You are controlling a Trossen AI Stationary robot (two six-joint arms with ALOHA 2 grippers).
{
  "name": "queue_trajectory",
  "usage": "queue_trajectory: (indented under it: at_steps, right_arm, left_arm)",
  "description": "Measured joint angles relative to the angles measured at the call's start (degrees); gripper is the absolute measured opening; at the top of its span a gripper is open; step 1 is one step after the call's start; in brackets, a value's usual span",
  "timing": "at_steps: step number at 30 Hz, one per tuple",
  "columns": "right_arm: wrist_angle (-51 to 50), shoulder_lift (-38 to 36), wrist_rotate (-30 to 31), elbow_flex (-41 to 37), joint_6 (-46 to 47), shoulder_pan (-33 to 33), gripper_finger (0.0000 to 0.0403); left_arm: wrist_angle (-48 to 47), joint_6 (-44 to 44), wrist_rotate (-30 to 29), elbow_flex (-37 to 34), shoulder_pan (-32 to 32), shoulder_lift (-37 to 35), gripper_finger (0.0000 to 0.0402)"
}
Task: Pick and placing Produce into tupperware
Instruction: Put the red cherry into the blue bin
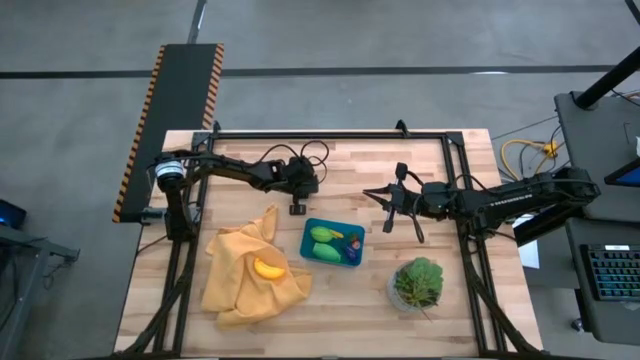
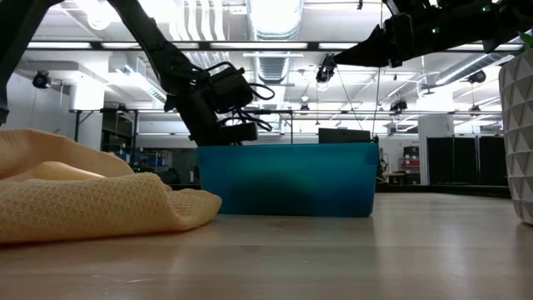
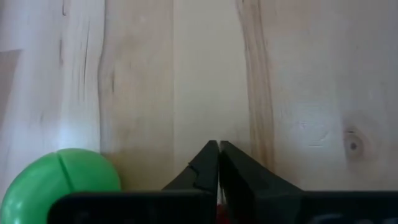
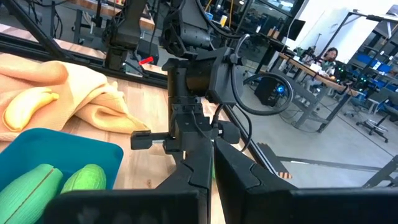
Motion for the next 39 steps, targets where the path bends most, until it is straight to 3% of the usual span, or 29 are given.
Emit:
queue_trajectory:
  at_steps: [39]
  right_arm:
    - [0.0,0.0,0.1,0.0,-0.2,0.0,0.0009]
  left_arm:
    - [-2.1,0.1,-0.3,2.4,0.0,-1.2,0.0]
